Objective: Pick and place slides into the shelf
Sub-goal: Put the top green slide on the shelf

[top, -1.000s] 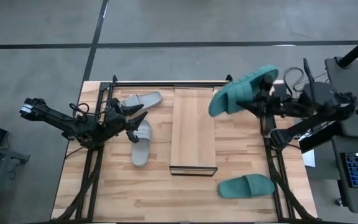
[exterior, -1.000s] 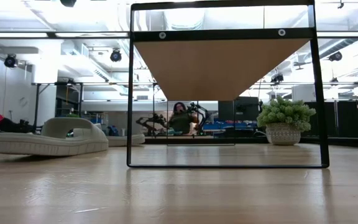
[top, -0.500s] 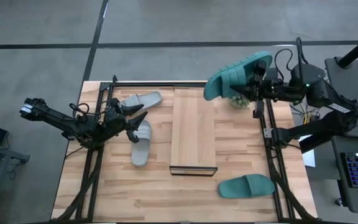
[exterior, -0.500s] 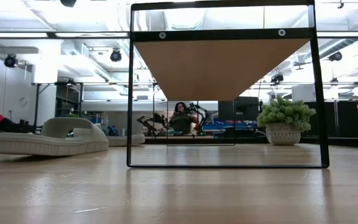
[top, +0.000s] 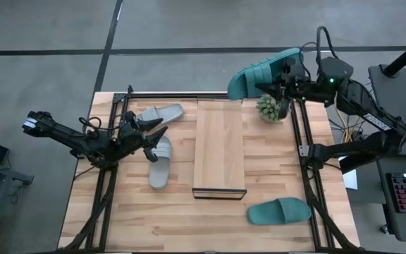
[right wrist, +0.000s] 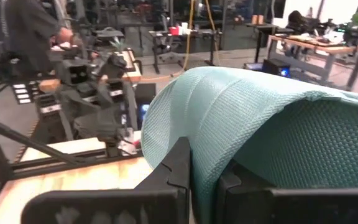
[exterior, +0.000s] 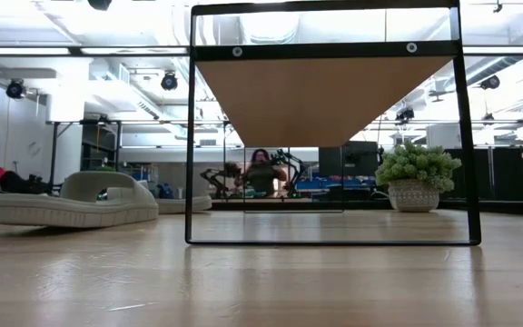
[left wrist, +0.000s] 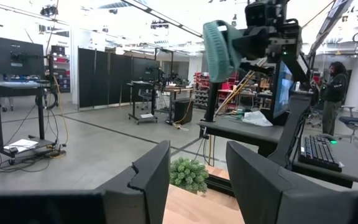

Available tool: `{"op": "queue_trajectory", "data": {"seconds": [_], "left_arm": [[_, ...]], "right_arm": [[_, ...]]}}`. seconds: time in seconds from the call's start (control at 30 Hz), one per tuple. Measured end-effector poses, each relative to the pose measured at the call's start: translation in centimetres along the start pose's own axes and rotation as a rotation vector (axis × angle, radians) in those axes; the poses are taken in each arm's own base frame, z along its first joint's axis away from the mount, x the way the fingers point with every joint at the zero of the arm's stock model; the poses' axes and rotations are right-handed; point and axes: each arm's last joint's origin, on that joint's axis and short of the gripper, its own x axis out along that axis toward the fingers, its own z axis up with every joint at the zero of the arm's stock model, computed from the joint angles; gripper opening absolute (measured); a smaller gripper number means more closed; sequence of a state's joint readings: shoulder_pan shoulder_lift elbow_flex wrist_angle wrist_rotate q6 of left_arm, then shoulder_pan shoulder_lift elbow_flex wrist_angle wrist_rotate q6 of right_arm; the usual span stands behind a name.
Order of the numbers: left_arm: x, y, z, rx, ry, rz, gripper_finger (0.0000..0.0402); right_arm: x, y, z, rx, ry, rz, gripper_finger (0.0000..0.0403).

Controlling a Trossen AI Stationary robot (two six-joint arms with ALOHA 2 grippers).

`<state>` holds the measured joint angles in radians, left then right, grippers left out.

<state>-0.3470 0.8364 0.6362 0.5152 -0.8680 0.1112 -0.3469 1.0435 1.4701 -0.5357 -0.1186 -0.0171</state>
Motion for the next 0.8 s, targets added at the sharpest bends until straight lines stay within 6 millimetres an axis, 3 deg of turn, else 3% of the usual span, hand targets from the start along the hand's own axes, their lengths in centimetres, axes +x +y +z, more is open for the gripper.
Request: {"op": "queue_trajectory", "data": {"seconds": [0.8], "left_arm": [[0.0, 0.1, 0.0, -0.001, 0.002, 0.028, 0.0141]], "right_arm": [[-1.3, -5.9, -0.7, 0.0, 0.028, -0.274, 0.0011]]}}
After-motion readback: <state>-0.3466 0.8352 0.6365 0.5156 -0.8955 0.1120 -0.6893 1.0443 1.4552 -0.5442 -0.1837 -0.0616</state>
